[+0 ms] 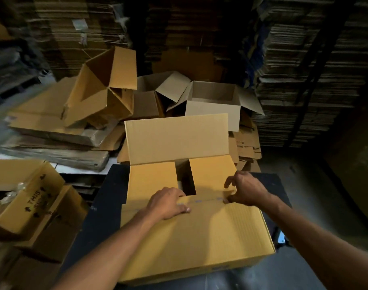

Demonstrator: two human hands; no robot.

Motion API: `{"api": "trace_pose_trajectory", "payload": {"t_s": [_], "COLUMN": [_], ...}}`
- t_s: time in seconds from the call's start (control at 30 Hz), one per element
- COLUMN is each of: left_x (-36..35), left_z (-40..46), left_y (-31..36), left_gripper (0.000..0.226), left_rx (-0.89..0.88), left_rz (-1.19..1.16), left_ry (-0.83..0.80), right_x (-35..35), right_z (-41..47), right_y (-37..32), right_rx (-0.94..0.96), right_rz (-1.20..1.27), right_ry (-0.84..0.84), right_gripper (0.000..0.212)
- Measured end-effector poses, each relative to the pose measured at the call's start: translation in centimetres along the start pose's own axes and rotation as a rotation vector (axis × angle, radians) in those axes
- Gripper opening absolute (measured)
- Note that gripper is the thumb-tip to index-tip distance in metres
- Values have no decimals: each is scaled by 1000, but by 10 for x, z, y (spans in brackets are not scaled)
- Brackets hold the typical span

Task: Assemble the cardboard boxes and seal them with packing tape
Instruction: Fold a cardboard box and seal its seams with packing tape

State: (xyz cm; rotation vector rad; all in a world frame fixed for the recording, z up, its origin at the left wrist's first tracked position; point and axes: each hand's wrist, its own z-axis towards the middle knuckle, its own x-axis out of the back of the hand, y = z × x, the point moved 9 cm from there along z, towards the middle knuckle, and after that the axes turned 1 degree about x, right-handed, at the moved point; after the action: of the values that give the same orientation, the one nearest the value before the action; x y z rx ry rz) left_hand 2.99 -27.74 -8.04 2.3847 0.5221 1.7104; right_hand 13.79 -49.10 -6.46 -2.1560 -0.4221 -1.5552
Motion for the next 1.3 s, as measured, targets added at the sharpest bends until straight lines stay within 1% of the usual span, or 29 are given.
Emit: {"api": "trace_pose_trajectory", "payload": {"t_s": [0.07,0.13,0.2,0.23,0.27,0.3,0.33,0.4,0.47,0.53,0.6,0.63,0.7,0.73,0.8,0.87,0.93,1.03,1.07,1.17,1.23,1.3], "left_x": [-12,-9,12,31,54,79,103,143,167,177,179,178,177,176,176,169,148,85,61,-10,-42,-67], "left_z": [5,13,28,38,49,61,74,101,132,162,188,197,207,206,190,156,112,49,34,8,-1,-8], "left_y": [-9,-13,-9,-5,-1,3,9,23,30,30,25,22,16,17,27,44,57,58,55,42,30,24], "left_gripper": [60,62,59,57,55,54,56,64,77,92,102,104,97,87,64,46,29,8,7,16,25,46], "left_rx": [3,1,-23,-41,-60,-79,-97,-118,-101,-65,-8,27,92,105,88,20,-97,-258,-283,-316,-314,-293], "left_rz": [-14,-51,-94,-103,-106,-94,-65,25,97,174,236,240,192,170,175,207,195,95,91,82,62,130], "left_ry": [19,59,136,191,259,336,409,503,514,481,443,419,373,370,430,540,626,643,641,587,563,499], "right_x": [-13,-31,-44,-48,-52,-55,-58,-61,-65,-72,-78,-80,-85,-87,-86,-84,-85,-93,-94,-97,-100,-104], "right_z": [-2,-3,-7,-9,-11,-11,-11,-12,-13,-16,-19,-20,-23,-24,-28,-32,-42,-63,-71,-92,-102,-107], "right_y": [-2,1,4,6,7,7,11,21,29,35,39,40,44,45,48,48,48,46,43,35,34,34], "right_rx": [-57,-125,-168,-184,-196,-199,-220,-279,-345,-409,-443,-445,-466,-474,-488,-492,-497,-493,-488,-502,-529,-558], "right_rz": [-12,98,176,213,198,142,92,127,242,341,389,399,432,454,472,491,532,556,541,511,478,458], "right_ry": [80,93,100,107,111,120,120,124,101,76,88,101,114,119,149,178,222,307,336,385,392,356], "right_gripper": [34,19,20,18,9,12,29,57,76,90,95,95,96,97,101,109,114,112,109,107,108,110]}}
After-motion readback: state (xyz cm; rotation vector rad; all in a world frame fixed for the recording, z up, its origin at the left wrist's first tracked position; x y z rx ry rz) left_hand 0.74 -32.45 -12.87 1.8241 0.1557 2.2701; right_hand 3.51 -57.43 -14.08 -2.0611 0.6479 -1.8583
